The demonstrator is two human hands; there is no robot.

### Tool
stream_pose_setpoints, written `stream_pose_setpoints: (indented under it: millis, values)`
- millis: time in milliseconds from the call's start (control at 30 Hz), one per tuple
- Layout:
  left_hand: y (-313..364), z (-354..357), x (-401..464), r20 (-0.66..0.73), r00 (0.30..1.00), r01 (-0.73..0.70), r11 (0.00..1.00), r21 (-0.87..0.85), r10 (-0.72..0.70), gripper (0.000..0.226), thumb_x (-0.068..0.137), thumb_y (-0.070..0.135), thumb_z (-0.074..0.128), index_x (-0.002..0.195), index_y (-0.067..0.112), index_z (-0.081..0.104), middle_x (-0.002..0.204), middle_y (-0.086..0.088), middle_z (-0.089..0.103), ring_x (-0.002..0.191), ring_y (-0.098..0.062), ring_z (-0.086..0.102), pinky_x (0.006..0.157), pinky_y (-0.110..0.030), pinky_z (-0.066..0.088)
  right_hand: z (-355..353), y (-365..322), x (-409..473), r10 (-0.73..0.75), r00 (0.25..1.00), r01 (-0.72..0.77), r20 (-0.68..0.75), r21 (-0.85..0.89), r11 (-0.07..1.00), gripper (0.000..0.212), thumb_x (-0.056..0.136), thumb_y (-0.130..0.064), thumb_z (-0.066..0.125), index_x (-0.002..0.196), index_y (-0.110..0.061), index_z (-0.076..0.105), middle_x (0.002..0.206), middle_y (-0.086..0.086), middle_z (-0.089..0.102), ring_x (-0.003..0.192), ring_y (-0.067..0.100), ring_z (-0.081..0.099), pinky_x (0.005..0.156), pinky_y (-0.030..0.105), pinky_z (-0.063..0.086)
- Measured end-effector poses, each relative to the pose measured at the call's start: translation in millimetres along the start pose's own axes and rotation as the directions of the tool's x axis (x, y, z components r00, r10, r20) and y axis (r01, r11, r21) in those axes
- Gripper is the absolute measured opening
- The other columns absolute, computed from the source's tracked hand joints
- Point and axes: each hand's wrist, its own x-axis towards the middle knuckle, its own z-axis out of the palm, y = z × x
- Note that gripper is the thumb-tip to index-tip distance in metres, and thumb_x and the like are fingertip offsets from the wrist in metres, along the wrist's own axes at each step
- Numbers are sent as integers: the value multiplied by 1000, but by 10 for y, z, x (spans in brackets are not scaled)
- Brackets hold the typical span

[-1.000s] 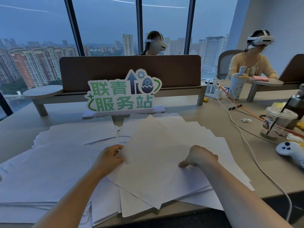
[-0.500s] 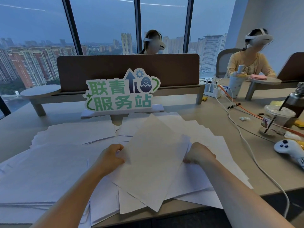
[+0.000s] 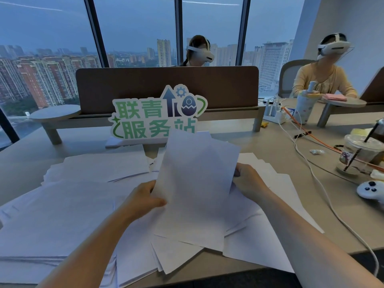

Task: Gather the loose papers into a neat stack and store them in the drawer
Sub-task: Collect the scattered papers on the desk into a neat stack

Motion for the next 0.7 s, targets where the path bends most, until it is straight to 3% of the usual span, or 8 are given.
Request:
stream_pose_setpoints:
  millis: [100,200,367,467,633,700]
  values:
    - [22,-4,2,-55,998,10,1000,-11,-10,59,79,22,77,132,13,53,126,-2,55,109,-23,55,98,-38,45,3,-77,21,-68,997,69,-30,52,996,31,91,-6,57,102,-28,74,96,-10,75,91,20,67,80,39,54]
    - [6,-50,31,-61,998,-20,998,-58,17,54,77,17,77,128,14,59,124,-4,61,109,-24,59,93,-36,46,-35,-126,55,-132,989,137,-63,88,987,36,95,-4,51,116,-27,69,104,-10,74,95,16,68,85,37,55]
    - [-12,-130,18,-12,999,38,988,-148,-40,45,70,20,78,114,13,70,104,-3,69,97,-24,64,84,-33,46,-96,-250,66,-137,985,150,-106,125,981,47,91,10,42,99,-23,75,98,-7,75,93,19,66,76,27,50]
    - [-26,-160,31,-47,998,21,989,-145,-29,40,67,21,78,106,17,73,99,-3,73,90,-21,68,81,-34,51,-74,-286,105,-116,986,131,-116,130,983,38,95,3,46,93,-23,73,96,-2,74,91,24,65,74,30,48]
    - [-116,-158,31,-74,997,-7,982,-191,-7,35,75,8,74,110,14,70,101,-5,73,91,-23,69,83,-37,54,-44,-290,156,-120,974,124,-191,11,992,29,99,-12,48,116,-22,69,108,-2,72,93,23,63,78,32,49]
    - [-147,-164,6,-105,994,-12,965,-261,-16,36,76,4,74,111,12,69,101,-6,73,92,-24,69,84,-39,54,-54,-277,147,-55,974,55,-220,-7,998,28,101,-20,47,121,-22,66,113,0,68,95,22,59,81,32,45]
